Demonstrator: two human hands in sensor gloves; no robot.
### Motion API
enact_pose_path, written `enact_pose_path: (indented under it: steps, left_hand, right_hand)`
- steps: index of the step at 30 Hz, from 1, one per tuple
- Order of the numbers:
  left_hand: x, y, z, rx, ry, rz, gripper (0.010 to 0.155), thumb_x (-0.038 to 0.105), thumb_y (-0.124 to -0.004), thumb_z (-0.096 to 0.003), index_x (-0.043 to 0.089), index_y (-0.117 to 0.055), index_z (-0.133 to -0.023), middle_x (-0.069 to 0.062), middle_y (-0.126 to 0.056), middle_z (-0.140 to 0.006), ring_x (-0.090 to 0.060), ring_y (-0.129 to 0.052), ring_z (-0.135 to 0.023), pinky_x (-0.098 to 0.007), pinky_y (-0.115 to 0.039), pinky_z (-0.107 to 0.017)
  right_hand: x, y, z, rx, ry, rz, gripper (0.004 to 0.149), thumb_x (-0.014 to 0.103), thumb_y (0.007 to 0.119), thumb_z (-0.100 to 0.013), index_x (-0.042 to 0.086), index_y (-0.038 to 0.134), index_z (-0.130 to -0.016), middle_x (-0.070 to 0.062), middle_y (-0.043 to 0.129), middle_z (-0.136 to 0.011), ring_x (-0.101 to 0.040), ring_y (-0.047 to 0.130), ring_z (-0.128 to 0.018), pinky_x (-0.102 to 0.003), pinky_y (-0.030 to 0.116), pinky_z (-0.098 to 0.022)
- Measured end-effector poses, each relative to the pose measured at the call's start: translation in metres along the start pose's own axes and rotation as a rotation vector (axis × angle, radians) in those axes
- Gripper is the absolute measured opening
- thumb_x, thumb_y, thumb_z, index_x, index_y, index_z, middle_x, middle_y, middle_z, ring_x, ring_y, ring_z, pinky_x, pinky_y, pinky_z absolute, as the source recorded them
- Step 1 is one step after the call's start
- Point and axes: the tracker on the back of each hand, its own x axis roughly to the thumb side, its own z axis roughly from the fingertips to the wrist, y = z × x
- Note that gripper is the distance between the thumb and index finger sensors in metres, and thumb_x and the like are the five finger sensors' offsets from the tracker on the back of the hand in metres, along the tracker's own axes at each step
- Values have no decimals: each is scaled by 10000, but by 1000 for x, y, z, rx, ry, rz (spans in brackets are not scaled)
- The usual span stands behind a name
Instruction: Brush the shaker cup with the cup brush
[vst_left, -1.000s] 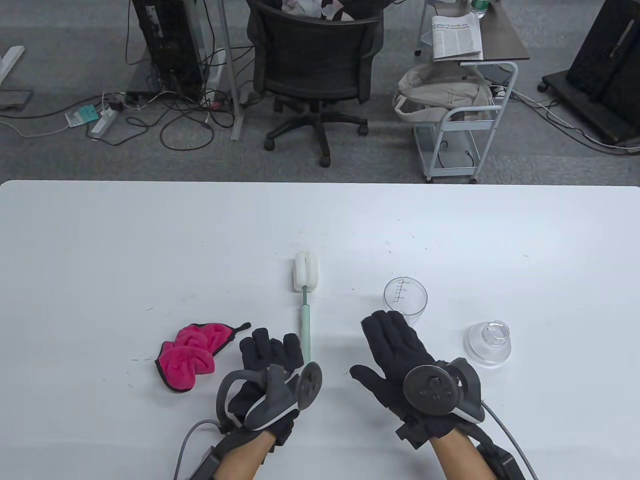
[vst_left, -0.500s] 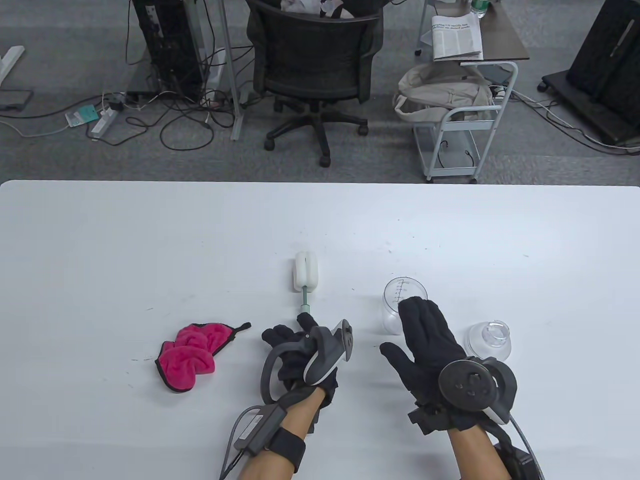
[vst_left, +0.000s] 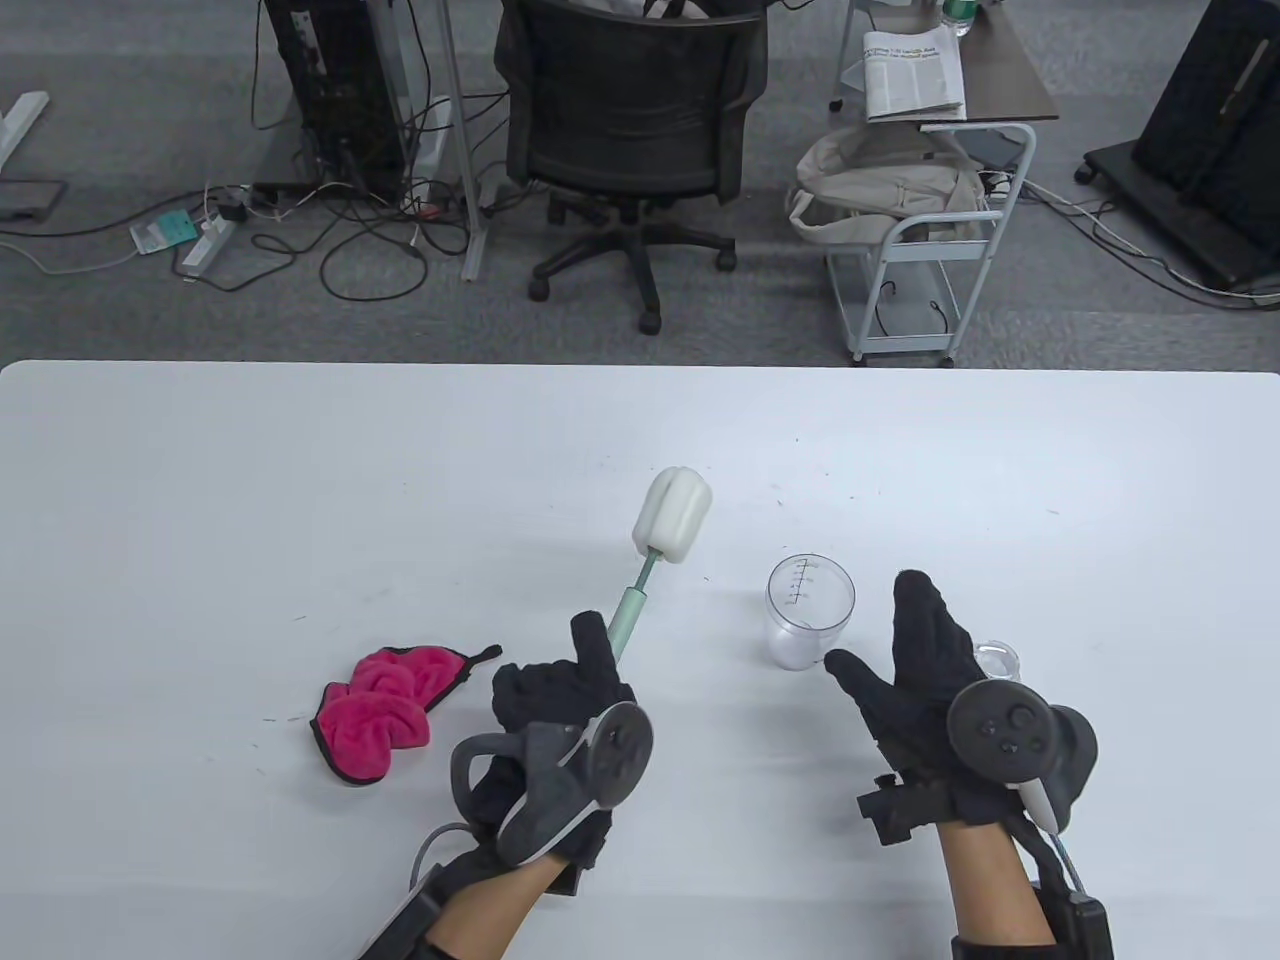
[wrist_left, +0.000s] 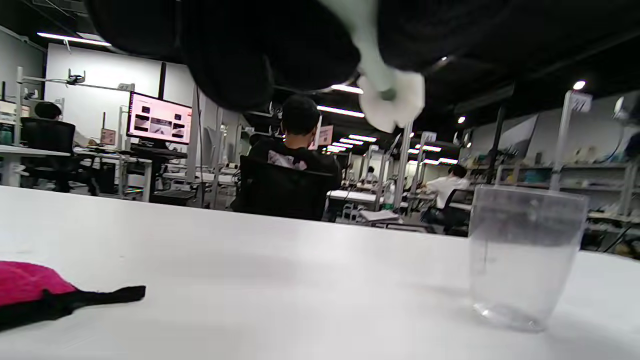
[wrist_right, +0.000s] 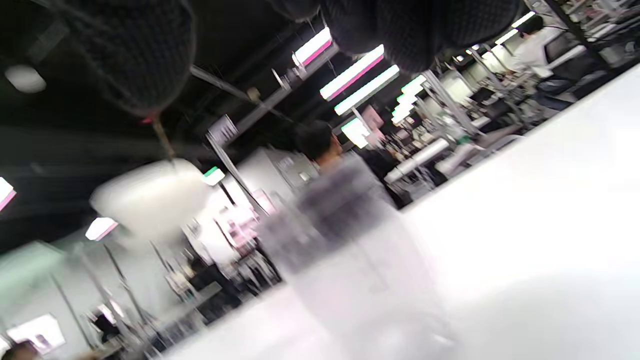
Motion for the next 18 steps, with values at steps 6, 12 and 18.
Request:
enact_pose_path:
  steps: [6,12,18]
  left_hand:
    - [-30,-16,1,-90,-94,127,574,418,-720,-586,161,-539,-1066,-86,-876,-899,-423,-867,-872,-679,-650,-668]
    - [-41,-22,3,-178,-141,59,583,428,-701,-584,327,-446,-1098,-105,-758,-1075,-464,-822,-935,-689,-662,-663]
    - [-43,-11,6,-142,-179,100,588,417,-759,-569,294,-535,-1099,-50,-975,-750,-312,-1024,-623,-601,-809,-540]
  right_hand:
    - [22,37,-39,111,48,148,1071,671,804,-448,77,225,-1125,-269,280,-1173,-567,375,-1060,-703,440,-725]
    - [22,71,-58,71,129,166,1005,627,829,-465,113,272,-1124,-231,410,-1155,-542,525,-1026,-680,531,-708]
    - [42,56,-44,107,-112,195,1110,551,932,-424,115,169,-1102,-240,403,-1119,-523,688,-930,-632,619,-705]
